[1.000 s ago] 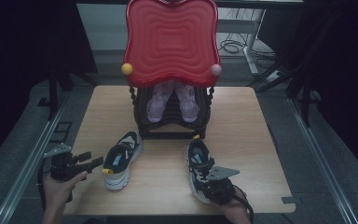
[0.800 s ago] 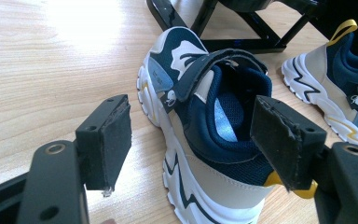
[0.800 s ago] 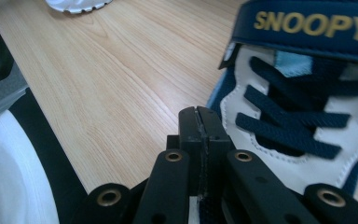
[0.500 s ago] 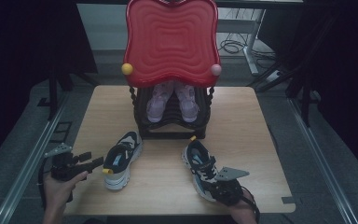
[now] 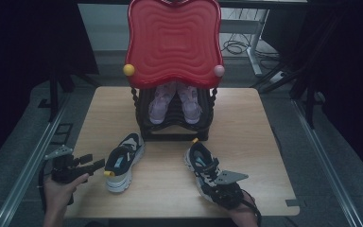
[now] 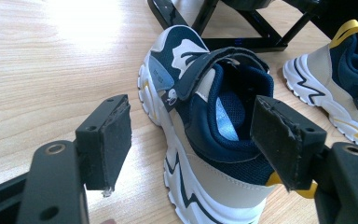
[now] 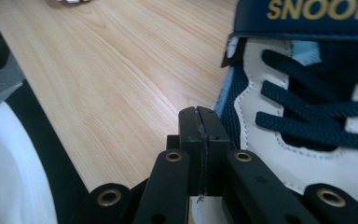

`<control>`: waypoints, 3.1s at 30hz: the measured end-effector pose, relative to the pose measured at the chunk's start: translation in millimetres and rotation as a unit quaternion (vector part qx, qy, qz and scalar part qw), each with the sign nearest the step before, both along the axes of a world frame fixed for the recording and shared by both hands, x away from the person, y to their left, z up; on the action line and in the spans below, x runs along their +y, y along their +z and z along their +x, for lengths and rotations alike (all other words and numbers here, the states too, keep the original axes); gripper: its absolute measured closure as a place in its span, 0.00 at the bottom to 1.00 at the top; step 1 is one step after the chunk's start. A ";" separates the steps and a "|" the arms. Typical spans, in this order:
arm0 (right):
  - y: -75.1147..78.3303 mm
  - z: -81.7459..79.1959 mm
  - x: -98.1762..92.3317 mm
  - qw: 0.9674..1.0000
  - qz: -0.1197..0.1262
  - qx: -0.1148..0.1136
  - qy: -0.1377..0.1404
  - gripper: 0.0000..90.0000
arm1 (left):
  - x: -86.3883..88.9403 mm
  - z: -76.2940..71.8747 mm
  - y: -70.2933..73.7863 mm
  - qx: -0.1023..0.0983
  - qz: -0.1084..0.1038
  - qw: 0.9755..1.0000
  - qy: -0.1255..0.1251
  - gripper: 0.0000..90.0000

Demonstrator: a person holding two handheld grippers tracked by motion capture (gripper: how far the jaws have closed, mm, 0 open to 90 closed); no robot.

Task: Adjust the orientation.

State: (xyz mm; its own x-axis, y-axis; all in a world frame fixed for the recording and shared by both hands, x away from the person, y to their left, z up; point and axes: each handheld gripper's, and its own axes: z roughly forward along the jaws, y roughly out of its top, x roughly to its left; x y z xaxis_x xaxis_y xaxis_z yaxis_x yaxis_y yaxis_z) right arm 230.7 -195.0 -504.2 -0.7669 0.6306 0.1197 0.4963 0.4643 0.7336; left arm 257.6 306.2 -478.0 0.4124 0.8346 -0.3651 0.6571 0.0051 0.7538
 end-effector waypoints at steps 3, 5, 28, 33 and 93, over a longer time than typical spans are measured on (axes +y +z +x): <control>0.7 0.7 -6.6 1.000 -0.003 -0.002 -0.010 0.99 | 0.2 0.0 0.0 0.000 0.000 1.000 0.000 0.32; 1.3 1.8 -10.6 1.000 -0.005 -0.003 -0.016 0.99 | 0.7 -0.2 0.0 0.000 0.000 1.000 0.001 0.32; -1.7 11.9 -60.9 0.997 0.004 0.012 -0.076 0.99 | 1.6 0.3 -1.2 0.002 -0.001 1.000 0.002 0.32; -3.1 14.9 -67.9 0.996 0.003 0.013 -0.087 0.99 | 2.2 0.8 -2.1 0.004 -0.001 1.000 0.003 0.32; -8.7 98.3 -94.4 0.988 0.005 0.021 -0.154 0.99 | 2.7 1.3 -2.7 0.005 0.001 1.000 0.005 0.32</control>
